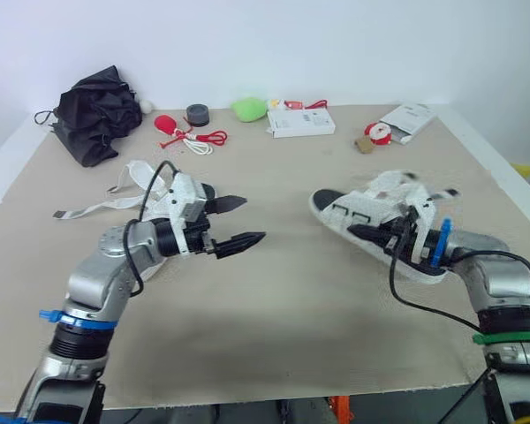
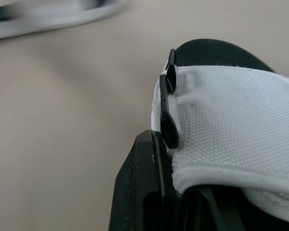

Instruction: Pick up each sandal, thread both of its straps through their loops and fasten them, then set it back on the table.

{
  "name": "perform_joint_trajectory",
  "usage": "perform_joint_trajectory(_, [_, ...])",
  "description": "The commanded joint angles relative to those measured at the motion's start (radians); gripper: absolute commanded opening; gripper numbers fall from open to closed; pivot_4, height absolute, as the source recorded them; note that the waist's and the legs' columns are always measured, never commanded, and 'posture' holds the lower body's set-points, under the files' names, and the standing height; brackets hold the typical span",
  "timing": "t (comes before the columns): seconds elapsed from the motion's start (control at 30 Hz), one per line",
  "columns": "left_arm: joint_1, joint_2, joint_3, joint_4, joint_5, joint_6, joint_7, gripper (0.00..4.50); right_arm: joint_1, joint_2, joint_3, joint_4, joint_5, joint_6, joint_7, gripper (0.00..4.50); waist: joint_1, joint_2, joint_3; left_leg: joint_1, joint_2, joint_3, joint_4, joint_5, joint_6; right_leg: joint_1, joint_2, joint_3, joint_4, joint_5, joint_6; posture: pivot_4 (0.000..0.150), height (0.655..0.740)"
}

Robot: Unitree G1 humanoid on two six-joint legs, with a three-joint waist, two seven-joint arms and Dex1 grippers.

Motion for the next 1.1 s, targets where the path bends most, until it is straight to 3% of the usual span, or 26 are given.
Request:
perform_joint_trajectory(0.03, [-0.032, 0.06, 0.031, 0.002, -0.02, 0.026, -0.055, 4.48, 0.005, -0.039, 0.069, -0.154, 0.031, 0.03, 0.112, 0.06, 0.003, 0.0, 0.0, 0.0, 0.0, 0.0, 0.001, 0.0, 0.0, 0.0, 0.0, 0.0, 0.0, 0.0, 0.0, 0.15, 0.74])
perform_joint_trajectory(0.33, [-0.034, 0.097, -0.048, 0.026, 0.061, -0.018, -0.135, 4.48, -0.133, 0.031, 0.289, -0.04, -0.118, -0.15, 0.277, 0.06, -0.001, -0.002, 0.001, -0.001, 0.0, 0.002, 0.006, 0.0, 0.0, 0.0, -0.001, 0.001, 0.0, 0.003, 0.001, 0.15, 0.74])
perform_joint_trajectory(0.57, [0.012, 0.117, -0.083, 0.038, 0.142, -0.084, -0.154, 4.48, -0.228, 0.115, 0.341, 0.154, -0.2, -0.256, 0.314, 0.06, 0.003, -0.002, 0.001, -0.001, 0.005, 0.001, 0.005, 0.0, 0.0, -0.001, 0.005, 0.0, 0.0, 0.003, -0.003, 0.15, 0.74])
perform_joint_trajectory(0.8, [0.015, 0.083, -0.103, 0.106, 0.199, -0.165, -0.156, 4.48, -0.208, 0.127, 0.339, 0.15, -0.19, -0.259, 0.322, 0.06, 0.005, -0.002, 0.001, -0.001, 0.008, 0.002, 0.006, 0.0, 0.0, -0.001, 0.007, 0.0, 0.0, 0.005, -0.005, 0.15, 0.74])
perform_joint_trajectory(0.9, [-0.013, 0.045, -0.114, 0.157, 0.206, -0.193, -0.17, 3.59, -0.204, 0.131, 0.341, 0.145, -0.191, -0.258, 0.319, 0.0, 0.006, -0.003, 0.001, 0.0, 0.009, 0.002, 0.006, 0.0, 0.0, -0.001, 0.008, 0.0, 0.0, 0.005, -0.006, 0.15, 0.74])
perform_joint_trajectory(1.0, [-0.036, 0.022, -0.13, 0.186, 0.211, -0.208, -0.19, 2.1, -0.201, 0.133, 0.338, 0.141, -0.19, -0.257, 0.318, 0.0, 0.005, -0.003, 0.001, 0.0, 0.01, 0.002, 0.006, 0.0, 0.0, -0.001, 0.009, 0.001, 0.0, 0.006, -0.006, 0.15, 0.74])
perform_joint_trajectory(1.07, [-0.054, 0.007, -0.152, 0.2, 0.212, -0.206, -0.212, 1.69, -0.197, 0.134, 0.337, 0.134, -0.191, -0.256, 0.316, 0.0, 0.006, -0.003, 0.001, 0.0, 0.012, 0.002, 0.006, 0.0, 0.0, -0.001, 0.011, 0.001, 0.0, 0.006, -0.007, 0.15, 0.74])
perform_joint_trajectory(1.1, [-0.064, -0.001, -0.166, 0.21, 0.219, -0.211, -0.221, 1.17, -0.194, 0.134, 0.336, 0.128, -0.192, -0.255, 0.313, 0.0, 0.006, -0.003, 0.001, 0.0, 0.013, 0.001, 0.006, 0.0, 0.0, -0.002, 0.013, 0.0, 0.0, 0.006, -0.008, 0.15, 0.74])
